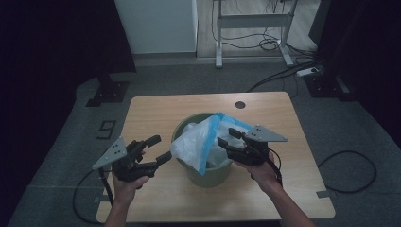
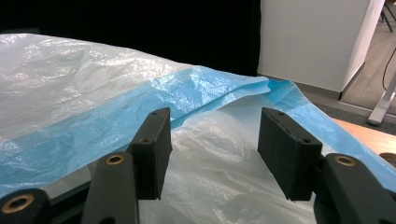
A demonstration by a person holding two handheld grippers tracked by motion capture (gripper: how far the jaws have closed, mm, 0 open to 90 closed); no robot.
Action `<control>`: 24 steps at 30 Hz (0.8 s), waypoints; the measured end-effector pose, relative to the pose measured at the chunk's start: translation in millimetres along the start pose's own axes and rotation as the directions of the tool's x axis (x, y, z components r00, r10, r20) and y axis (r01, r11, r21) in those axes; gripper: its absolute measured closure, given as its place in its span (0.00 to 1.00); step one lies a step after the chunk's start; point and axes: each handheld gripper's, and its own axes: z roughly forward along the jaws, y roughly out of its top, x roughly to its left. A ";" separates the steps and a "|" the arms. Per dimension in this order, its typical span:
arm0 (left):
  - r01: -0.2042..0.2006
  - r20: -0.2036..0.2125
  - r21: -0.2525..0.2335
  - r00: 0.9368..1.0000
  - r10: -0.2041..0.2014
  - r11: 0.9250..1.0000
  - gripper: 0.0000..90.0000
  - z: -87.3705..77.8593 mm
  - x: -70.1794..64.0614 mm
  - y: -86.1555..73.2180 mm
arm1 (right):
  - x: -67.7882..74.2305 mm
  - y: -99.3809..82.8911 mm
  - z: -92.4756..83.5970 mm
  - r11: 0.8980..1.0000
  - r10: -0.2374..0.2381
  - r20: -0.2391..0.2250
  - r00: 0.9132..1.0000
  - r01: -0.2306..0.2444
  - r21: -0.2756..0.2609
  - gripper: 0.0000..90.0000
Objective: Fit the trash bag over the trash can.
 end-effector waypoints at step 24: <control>0.038 0.055 0.250 0.997 -0.053 0.967 0.57 55.8 -1.4 -7.0 | 5.1 -2.1 -4.6 1.000 -0.025 0.000 1.000 0.025 0.003 0.48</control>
